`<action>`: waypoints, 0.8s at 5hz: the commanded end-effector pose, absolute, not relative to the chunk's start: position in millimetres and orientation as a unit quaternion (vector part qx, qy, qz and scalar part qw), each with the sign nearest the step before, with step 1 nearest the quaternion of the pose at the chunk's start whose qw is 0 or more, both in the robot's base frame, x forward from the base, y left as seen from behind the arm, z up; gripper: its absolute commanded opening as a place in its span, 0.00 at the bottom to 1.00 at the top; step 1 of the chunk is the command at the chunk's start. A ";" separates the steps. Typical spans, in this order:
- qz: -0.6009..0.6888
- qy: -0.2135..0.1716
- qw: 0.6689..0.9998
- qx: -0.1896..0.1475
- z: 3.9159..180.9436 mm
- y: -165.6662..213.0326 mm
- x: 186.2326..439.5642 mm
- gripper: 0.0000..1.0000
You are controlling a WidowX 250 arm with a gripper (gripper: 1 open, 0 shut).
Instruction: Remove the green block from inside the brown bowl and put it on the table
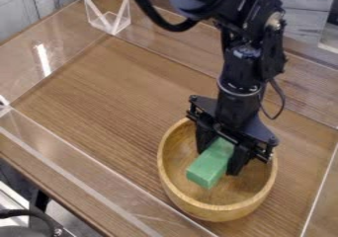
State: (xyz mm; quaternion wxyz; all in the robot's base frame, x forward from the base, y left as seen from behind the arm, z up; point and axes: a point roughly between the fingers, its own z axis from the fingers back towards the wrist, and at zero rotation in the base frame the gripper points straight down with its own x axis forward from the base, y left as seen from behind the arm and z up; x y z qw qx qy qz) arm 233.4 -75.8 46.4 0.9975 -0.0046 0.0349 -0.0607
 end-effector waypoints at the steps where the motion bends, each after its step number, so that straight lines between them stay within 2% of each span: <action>1: -0.060 -0.002 0.998 -0.007 69.7 -75.6 247.0 0.00; 4: -0.055 -0.005 0.998 -0.002 86.6 -69.6 250.6 0.00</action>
